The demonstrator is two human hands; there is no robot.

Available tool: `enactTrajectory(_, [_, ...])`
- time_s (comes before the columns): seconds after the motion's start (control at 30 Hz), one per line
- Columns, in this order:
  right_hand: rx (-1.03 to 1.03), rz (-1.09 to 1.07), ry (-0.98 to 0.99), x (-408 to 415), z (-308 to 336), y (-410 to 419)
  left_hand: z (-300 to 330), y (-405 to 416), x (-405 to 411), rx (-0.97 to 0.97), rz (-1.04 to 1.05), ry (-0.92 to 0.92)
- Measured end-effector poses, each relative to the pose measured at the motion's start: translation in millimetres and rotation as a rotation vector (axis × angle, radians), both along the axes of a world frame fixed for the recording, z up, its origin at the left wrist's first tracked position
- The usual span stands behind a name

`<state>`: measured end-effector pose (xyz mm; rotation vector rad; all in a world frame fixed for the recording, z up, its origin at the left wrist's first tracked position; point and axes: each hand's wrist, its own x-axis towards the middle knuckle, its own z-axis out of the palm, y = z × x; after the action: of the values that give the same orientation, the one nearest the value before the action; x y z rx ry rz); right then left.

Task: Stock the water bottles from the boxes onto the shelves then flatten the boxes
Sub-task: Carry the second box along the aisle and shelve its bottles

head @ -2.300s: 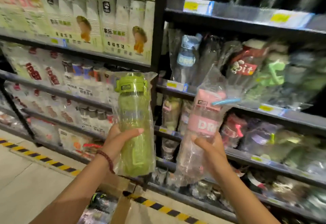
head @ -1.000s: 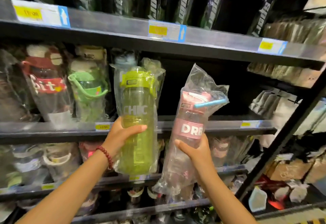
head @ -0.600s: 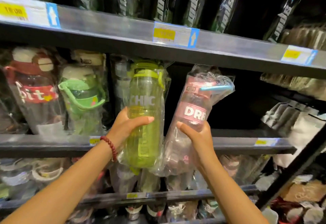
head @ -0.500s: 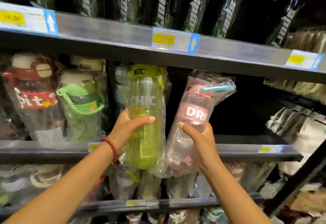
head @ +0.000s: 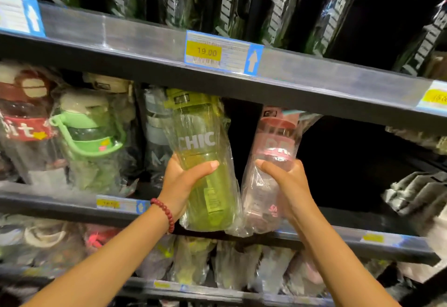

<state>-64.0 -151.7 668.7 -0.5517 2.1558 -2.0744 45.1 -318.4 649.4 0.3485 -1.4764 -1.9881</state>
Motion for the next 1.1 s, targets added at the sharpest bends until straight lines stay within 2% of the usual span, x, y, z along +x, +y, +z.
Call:
enactTrajectory(0.33, [0.085,0.011,0.119,-34.1,-2.3,28.3,-3.0,48.3,-31.2,0.109,0.169,0.072])
enactTrajectory(0.6, [0.118,-0.022,0.163,-53.5,-15.2,27.7,-6.0,58.5,-50.0,0.099,0.26,0.111])
enactTrajectory(0.9, [-0.084,-0.073,0.218,-40.7,-26.0,19.1,-12.8,50.8,-41.0,0.163,0.308,0.141])
enactTrajectory(1.0, [-0.099,-0.063,0.199,-37.0,-35.5,13.5,-16.0,45.2,-36.1,0.138,0.33,0.123])
enactTrajectory(1.1, [-0.032,-0.019,0.223,-31.4,-46.5,5.3,-21.7,37.8,-29.4,0.02,0.348,0.058])
